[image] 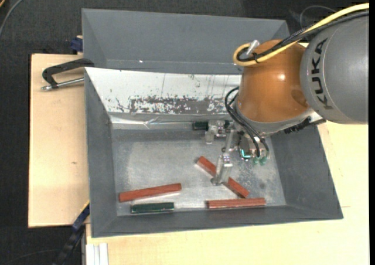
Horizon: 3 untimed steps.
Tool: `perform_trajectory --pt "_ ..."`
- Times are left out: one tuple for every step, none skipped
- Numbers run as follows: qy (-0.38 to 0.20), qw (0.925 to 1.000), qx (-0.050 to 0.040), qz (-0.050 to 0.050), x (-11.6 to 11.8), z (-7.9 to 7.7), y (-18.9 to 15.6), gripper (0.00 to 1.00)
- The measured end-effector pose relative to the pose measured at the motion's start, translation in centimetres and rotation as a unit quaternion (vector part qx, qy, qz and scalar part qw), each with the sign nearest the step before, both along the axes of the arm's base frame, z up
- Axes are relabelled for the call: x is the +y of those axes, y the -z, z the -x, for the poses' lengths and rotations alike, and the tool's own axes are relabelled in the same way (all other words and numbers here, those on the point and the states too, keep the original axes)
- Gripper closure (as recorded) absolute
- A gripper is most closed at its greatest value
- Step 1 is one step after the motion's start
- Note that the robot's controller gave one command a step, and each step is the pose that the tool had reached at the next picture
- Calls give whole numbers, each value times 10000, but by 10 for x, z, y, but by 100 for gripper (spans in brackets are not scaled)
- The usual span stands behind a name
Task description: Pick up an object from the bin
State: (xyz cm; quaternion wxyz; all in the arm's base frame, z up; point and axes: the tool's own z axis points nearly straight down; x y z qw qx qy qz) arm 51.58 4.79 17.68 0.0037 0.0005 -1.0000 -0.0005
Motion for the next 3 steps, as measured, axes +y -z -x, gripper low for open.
perform_trajectory --pt "1091 9940 -2 11 -48 6 107 0" --pt "1084 9941 -33 3 -47 4 104 100" --pt "961 9953 -96 -2 -48 13 -35 100"
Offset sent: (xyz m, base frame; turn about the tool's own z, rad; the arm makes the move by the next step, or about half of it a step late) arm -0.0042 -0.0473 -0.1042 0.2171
